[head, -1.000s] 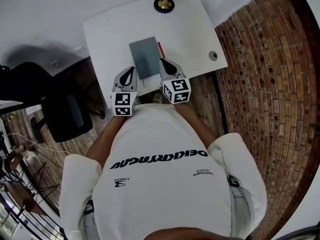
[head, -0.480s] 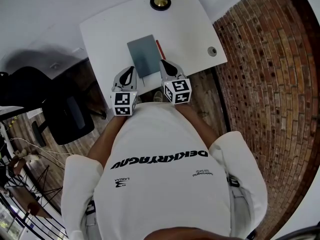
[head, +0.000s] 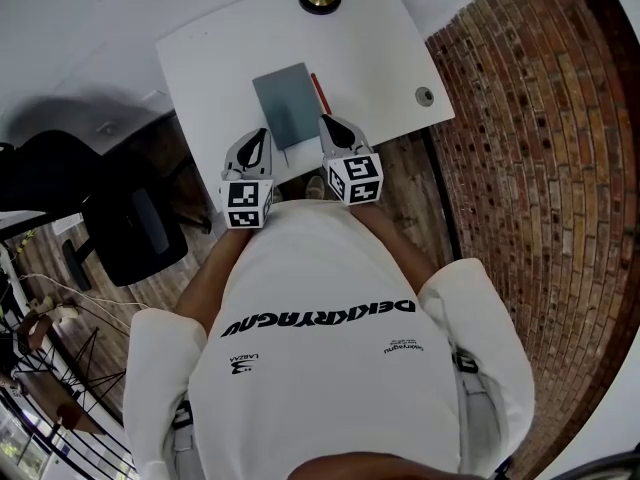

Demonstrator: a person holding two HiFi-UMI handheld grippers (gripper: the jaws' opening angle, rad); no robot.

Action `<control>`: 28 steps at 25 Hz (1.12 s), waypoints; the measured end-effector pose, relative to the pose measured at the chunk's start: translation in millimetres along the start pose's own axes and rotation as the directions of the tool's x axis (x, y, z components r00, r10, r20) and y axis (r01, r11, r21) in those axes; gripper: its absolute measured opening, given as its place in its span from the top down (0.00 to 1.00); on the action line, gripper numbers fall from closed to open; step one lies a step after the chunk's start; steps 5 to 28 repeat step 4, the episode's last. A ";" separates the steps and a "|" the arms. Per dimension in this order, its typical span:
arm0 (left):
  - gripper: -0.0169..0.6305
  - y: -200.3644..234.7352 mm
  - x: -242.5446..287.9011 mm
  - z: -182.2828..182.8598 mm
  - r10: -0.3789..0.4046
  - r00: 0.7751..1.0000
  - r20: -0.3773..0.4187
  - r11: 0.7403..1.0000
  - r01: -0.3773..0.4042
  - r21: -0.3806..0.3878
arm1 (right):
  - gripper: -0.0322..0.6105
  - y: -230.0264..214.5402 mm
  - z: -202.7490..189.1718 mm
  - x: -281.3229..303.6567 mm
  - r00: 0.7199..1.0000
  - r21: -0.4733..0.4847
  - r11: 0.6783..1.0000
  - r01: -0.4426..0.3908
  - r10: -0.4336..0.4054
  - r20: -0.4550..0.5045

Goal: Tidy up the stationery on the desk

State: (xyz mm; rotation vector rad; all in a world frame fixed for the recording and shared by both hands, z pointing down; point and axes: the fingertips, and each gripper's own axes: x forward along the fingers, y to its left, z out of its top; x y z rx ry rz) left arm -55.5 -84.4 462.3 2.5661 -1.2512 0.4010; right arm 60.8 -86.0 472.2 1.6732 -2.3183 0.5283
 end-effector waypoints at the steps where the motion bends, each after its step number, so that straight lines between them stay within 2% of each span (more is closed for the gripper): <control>1: 0.98 -0.7 0.1 1.0 -0.004 1.000 0.000 1.000 0.004 -0.005 | 0.96 0.3 -0.2 0.5 1.000 -0.003 1.000 0.000 0.000 -0.002; 28: 0.98 -1.3 0.7 2.1 -0.008 1.000 -0.002 1.000 0.008 -0.011 | 0.96 -0.1 -0.6 1.1 1.000 -0.007 1.000 0.003 -0.003 -0.009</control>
